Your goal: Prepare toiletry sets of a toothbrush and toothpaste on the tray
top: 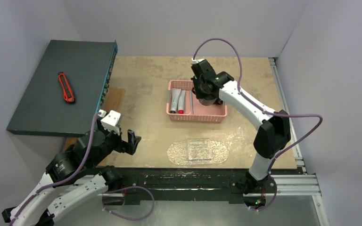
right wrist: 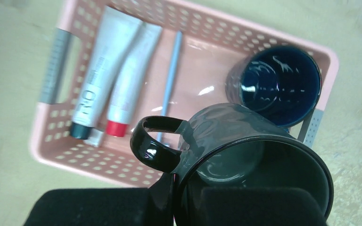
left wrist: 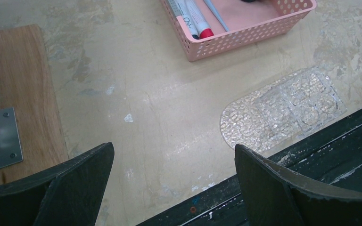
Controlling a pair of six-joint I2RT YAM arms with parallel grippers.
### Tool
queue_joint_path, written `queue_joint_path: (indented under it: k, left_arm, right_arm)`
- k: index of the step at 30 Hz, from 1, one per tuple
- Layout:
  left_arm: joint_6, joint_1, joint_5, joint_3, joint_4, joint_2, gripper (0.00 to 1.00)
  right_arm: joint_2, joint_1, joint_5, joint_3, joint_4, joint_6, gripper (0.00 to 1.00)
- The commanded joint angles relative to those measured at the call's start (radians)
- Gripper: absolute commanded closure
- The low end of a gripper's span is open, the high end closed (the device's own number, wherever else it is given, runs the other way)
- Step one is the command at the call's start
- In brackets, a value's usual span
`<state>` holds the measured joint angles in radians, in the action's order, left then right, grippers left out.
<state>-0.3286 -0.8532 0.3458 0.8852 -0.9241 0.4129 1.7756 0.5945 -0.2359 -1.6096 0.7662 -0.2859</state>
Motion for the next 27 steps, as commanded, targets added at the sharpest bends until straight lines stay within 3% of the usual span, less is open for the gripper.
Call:
queue_joint_path:
  k: [1,15,27]
  left_arm:
    - [0.015,-0.002,0.018,0.0,0.011,0.0,0.01]
    - [0.003,-0.001,0.049,0.004,0.003,-0.018,0.0]
    - [-0.012,-0.001,0.089,0.008,-0.006,-0.056,0.0]
  right_arm:
    - [-0.083,0.082,-0.097,-0.115,0.022,0.031,1.0]
    - [-0.101,0.37,-0.134,-0.212,0.11,-0.013,1.0]
    - [-0.072,0.577,-0.158,-0.158,0.111,-0.12,1.0]
